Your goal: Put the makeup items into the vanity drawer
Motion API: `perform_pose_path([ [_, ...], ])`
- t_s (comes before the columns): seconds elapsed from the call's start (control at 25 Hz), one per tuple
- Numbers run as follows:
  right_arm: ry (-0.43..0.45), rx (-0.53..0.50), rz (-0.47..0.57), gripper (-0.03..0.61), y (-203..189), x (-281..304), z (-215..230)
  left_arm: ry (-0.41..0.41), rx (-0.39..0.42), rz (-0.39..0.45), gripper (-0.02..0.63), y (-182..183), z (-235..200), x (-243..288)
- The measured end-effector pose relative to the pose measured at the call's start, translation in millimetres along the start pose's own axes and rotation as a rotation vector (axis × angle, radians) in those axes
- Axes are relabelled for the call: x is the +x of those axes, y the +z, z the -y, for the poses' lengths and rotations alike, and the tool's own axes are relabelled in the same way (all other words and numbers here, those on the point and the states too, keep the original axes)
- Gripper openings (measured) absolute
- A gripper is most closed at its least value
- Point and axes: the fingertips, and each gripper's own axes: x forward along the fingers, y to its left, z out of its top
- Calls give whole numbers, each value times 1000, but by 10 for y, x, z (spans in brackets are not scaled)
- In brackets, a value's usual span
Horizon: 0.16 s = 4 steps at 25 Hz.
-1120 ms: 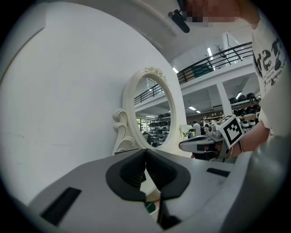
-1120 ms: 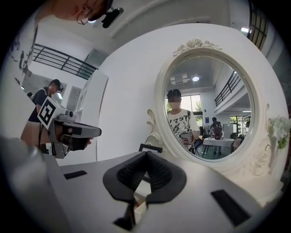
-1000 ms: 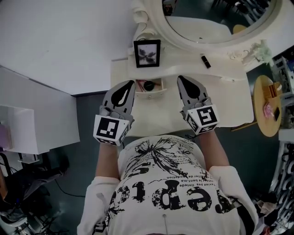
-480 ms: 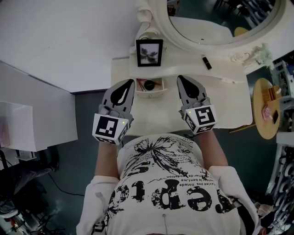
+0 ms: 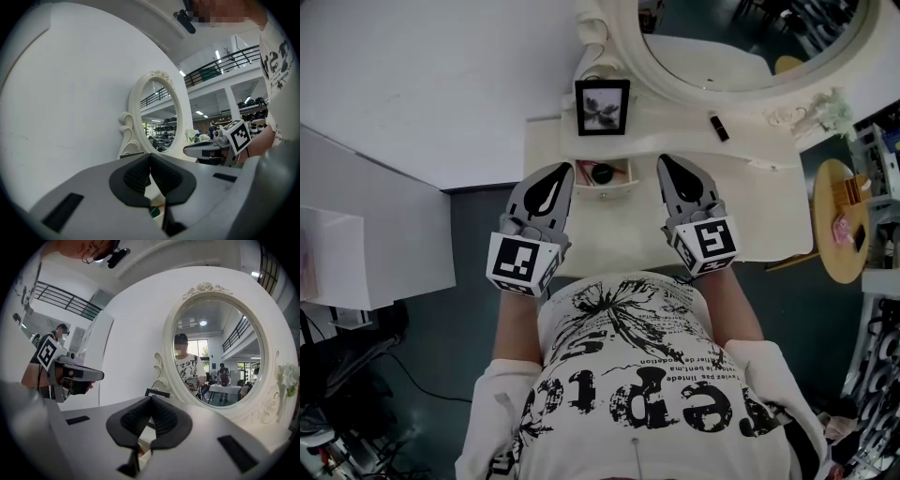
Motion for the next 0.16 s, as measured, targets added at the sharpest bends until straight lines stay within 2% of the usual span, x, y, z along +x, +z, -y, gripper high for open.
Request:
perform_pose_path([
  [0.16, -2, 4, -2, 12, -19, 2, -4, 1, 2, 1, 14, -11, -16, -10],
])
